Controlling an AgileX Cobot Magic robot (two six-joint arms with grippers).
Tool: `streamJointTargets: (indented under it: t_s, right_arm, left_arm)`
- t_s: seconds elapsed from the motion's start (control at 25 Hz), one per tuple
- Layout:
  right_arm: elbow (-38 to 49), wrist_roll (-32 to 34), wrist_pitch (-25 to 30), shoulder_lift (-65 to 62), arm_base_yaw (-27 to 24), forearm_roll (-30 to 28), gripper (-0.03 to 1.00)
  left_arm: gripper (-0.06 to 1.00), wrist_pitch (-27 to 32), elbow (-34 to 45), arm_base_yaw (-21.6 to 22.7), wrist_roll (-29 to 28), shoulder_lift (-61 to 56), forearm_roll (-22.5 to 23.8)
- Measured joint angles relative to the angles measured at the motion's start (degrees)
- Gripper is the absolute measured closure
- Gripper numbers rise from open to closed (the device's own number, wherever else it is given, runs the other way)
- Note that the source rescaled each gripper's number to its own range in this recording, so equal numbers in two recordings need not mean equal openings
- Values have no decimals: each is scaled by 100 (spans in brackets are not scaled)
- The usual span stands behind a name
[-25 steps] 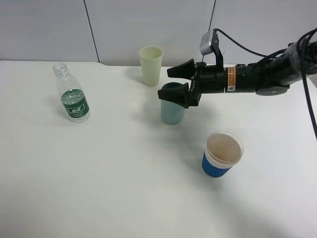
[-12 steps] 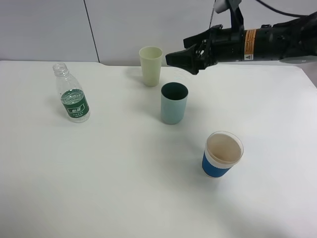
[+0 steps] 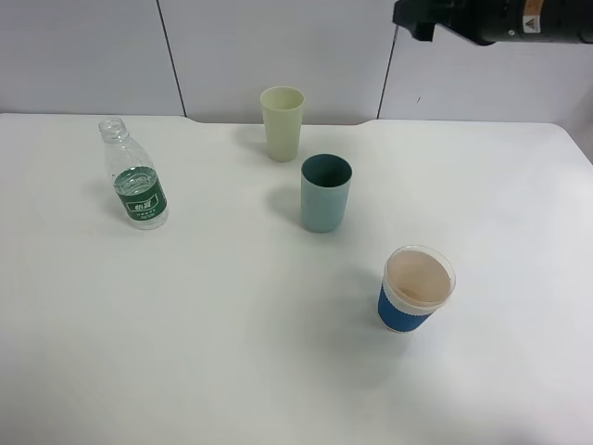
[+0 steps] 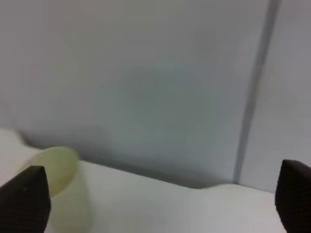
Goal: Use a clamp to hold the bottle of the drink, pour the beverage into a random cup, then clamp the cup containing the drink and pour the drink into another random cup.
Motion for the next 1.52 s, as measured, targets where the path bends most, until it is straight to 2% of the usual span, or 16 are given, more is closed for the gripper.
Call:
streamJointTargets:
  t_s: [0.16,0.36,0.48,0.6,0.84,1.08,1.24,1.52]
  right_arm:
    - [0,-1402,1239,-395,0,908,-3]
    - [0,-3905,2773,-868,0,2147,-3]
    - [0,-4644,3401,-1245,0,2581,-3]
    - [0,-4819,3787,-1709,0,2743,-3]
    - [0,-4794,4338,-2717,0,2748,-3]
    - [0,-4789,5109,-3537,-50,2732,-3]
    - [11,-4789,5507,-4016,-332,2655,-3]
    - [694,-4946,5524,-5270,-1147,2803,-3]
  left_arm:
    - [-5,0,0,0,0,0,0]
    - [-5,0,0,0,0,0,0]
    - [-5,0,0,0,0,0,0]
    - [-5,0,0,0,0,0,0]
    - [-5,0,0,0,0,0,0]
    - [-5,0,0,0,0,0,0]
    - [-5,0,0,0,0,0,0]
    - [-5,0,0,0,0,0,0]
